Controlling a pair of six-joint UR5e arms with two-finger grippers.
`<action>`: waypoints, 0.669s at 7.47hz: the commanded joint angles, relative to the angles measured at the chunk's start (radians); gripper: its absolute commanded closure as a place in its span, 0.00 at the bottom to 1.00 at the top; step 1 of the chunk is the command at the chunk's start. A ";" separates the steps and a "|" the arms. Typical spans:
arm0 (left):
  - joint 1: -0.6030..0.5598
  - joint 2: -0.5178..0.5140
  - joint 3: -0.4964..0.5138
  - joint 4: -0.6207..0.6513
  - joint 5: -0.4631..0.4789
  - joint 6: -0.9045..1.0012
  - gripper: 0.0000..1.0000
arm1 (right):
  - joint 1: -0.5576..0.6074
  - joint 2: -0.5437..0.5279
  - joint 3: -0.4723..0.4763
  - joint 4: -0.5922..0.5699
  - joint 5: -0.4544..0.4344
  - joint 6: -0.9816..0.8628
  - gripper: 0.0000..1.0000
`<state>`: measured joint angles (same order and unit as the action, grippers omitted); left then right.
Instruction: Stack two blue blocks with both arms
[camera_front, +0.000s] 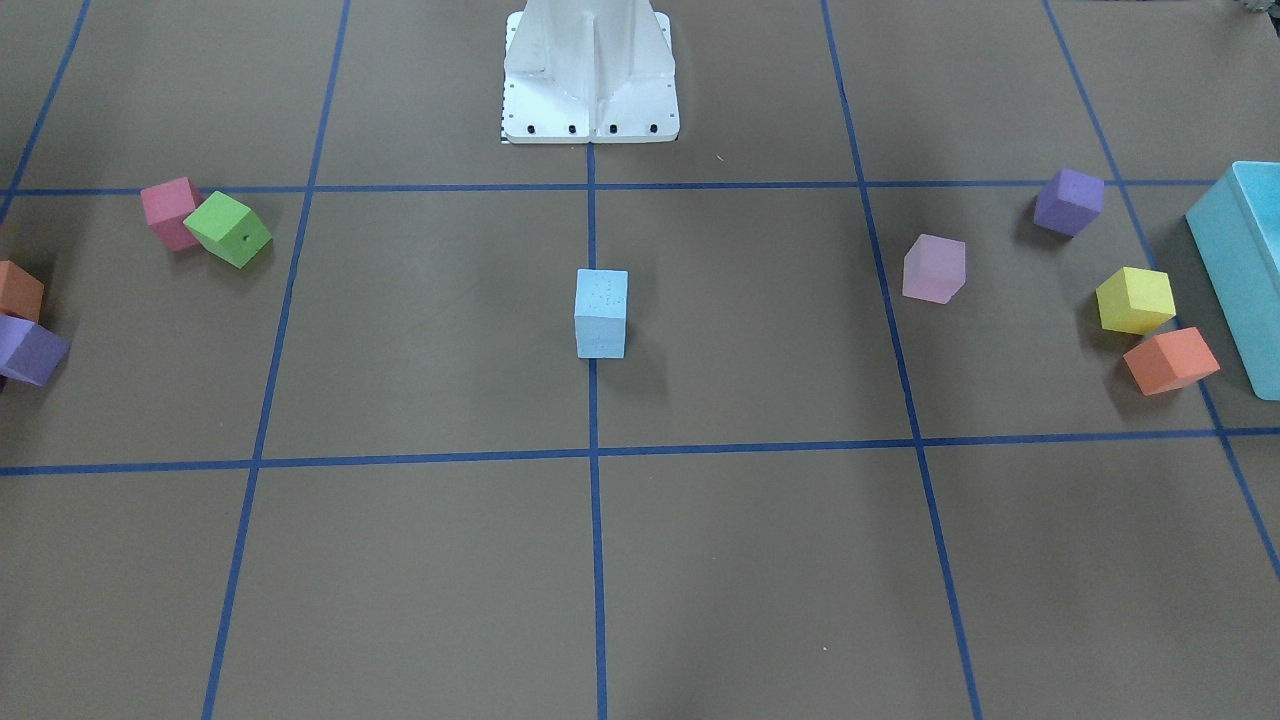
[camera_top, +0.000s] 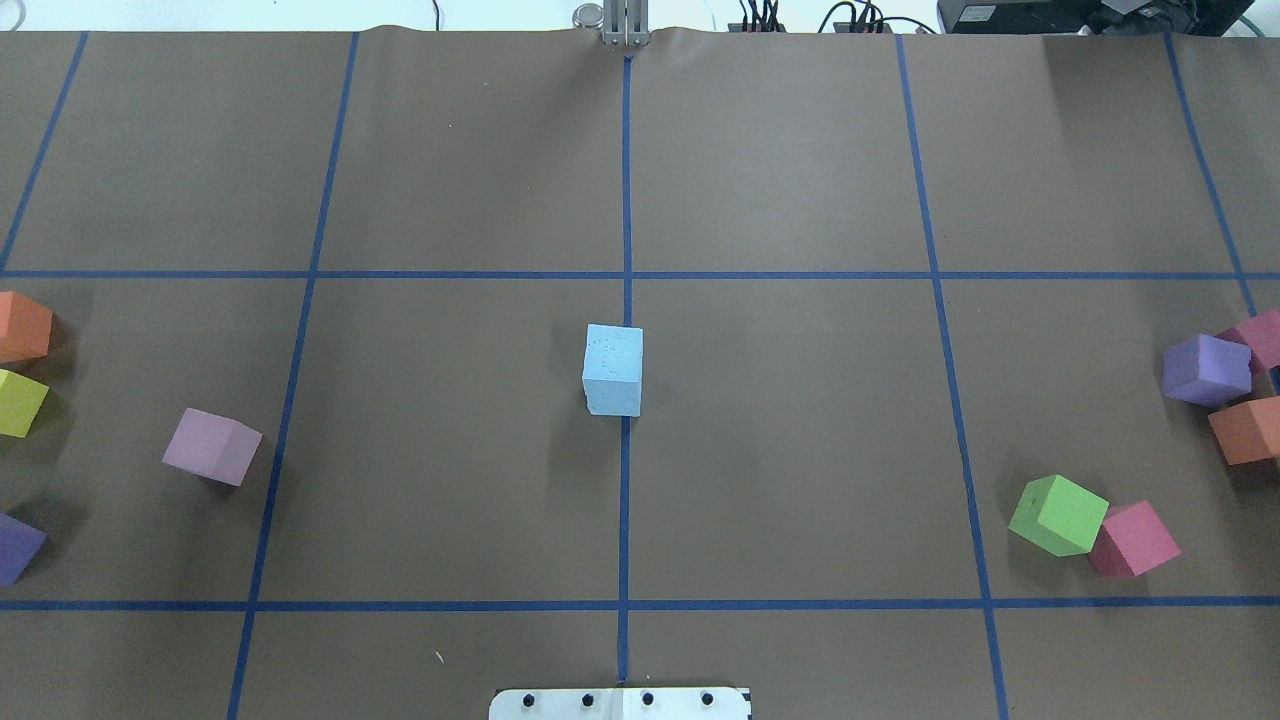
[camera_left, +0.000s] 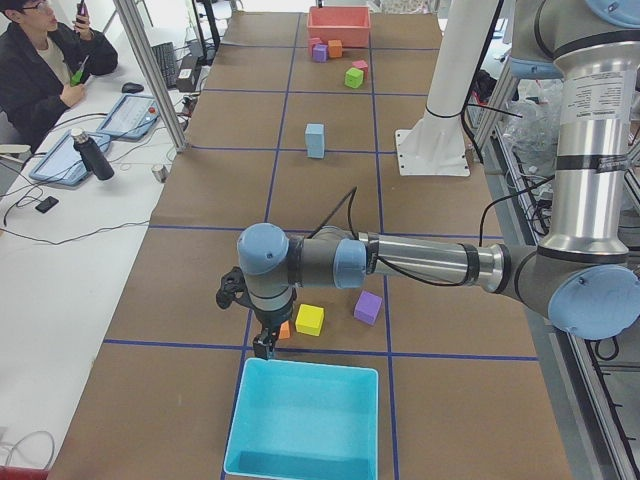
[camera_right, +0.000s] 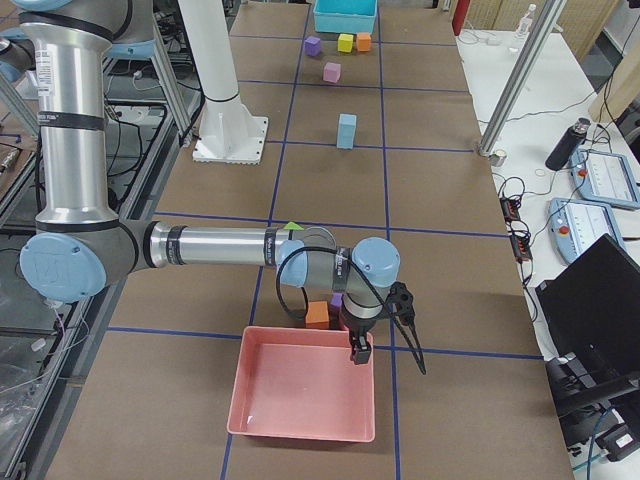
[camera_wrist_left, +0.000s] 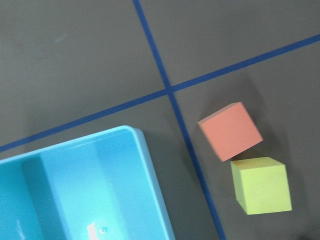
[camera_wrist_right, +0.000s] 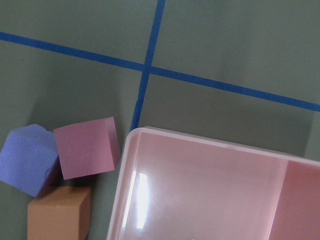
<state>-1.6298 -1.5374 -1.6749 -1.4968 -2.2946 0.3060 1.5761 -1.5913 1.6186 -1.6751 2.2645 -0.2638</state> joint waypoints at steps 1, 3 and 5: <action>-0.030 0.025 0.001 -0.023 0.003 -0.088 0.02 | -0.001 0.001 0.001 0.005 0.001 0.000 0.00; -0.028 0.028 -0.002 -0.025 0.001 -0.085 0.02 | 0.001 0.001 0.000 0.005 0.000 0.000 0.00; -0.028 0.028 0.006 -0.025 0.003 -0.085 0.02 | -0.001 0.001 0.000 0.005 0.001 0.000 0.00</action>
